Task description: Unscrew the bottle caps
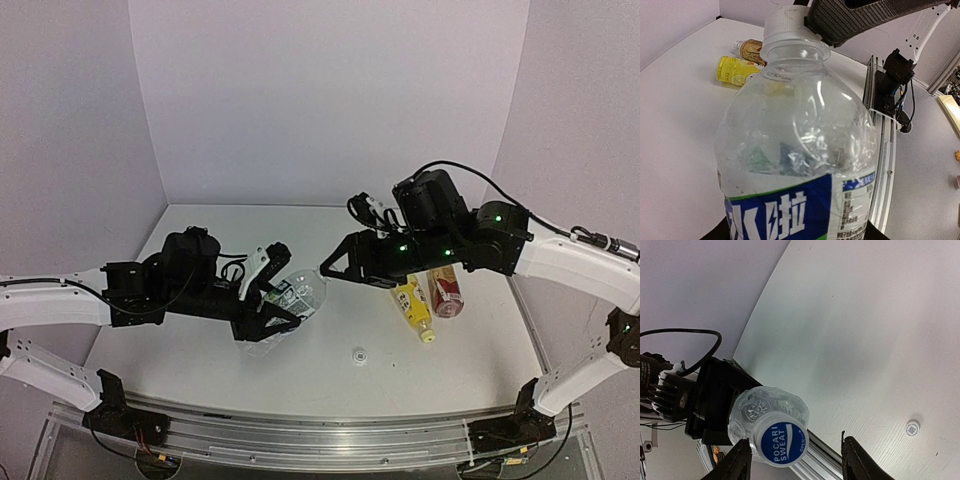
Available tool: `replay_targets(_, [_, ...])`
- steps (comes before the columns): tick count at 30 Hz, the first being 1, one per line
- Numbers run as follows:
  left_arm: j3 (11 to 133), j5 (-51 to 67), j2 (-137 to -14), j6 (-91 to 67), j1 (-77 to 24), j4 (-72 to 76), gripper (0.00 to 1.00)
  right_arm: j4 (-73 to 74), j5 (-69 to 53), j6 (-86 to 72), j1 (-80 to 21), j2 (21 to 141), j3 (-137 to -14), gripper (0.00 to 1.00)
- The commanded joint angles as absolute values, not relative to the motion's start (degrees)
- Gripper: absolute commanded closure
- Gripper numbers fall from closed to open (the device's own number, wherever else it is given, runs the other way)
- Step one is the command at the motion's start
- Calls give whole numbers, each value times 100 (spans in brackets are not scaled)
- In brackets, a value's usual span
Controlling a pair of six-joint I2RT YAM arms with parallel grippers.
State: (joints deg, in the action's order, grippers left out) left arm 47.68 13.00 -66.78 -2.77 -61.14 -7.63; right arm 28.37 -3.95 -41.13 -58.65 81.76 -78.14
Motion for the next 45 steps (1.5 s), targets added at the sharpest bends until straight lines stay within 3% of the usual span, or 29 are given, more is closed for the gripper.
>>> replay_targets(1, [5025,1183,-6657,-220,-6105,-650,100,2839,-588,-4332,-5874,8229,-8106,46])
replay_targets(8, [4961,1257,-6653,-216,-6108,-573,100,2834,-572,-4434,-5877,8322,-8196,48])
replay_targets(17, [4941,1257,-6688,-178,-6108,-509,100,2830,-605,-4463,-5876,8376,-8280,62])
replay_targets(21, [4945,1147,-6706,-183,-6104,-479,100,2830,-806,-4457,-5873,8407,-8321,73])
replay_targets(26, [4870,1021,-6662,-271,-6104,-330,100,2830,-1340,-4222,-5876,8417,-8324,99])
replay_targets(29, [4627,1306,-6489,-389,-6103,-9,100,2818,-2032,-3572,-5872,8357,-8263,100])
replay_targets(37, [3738,3668,-5676,-1093,-6102,1859,100,2833,-4970,-1273,-5872,7884,-7777,100])
replay_targets(41, [3773,4014,-5722,-1552,-6104,2203,100,2914,-5593,-157,-5885,7709,-7569,100])
replay_targets(45, [3840,4228,-5840,-1725,-6101,2363,100,3391,-5372,853,-5886,7685,-7529,100])
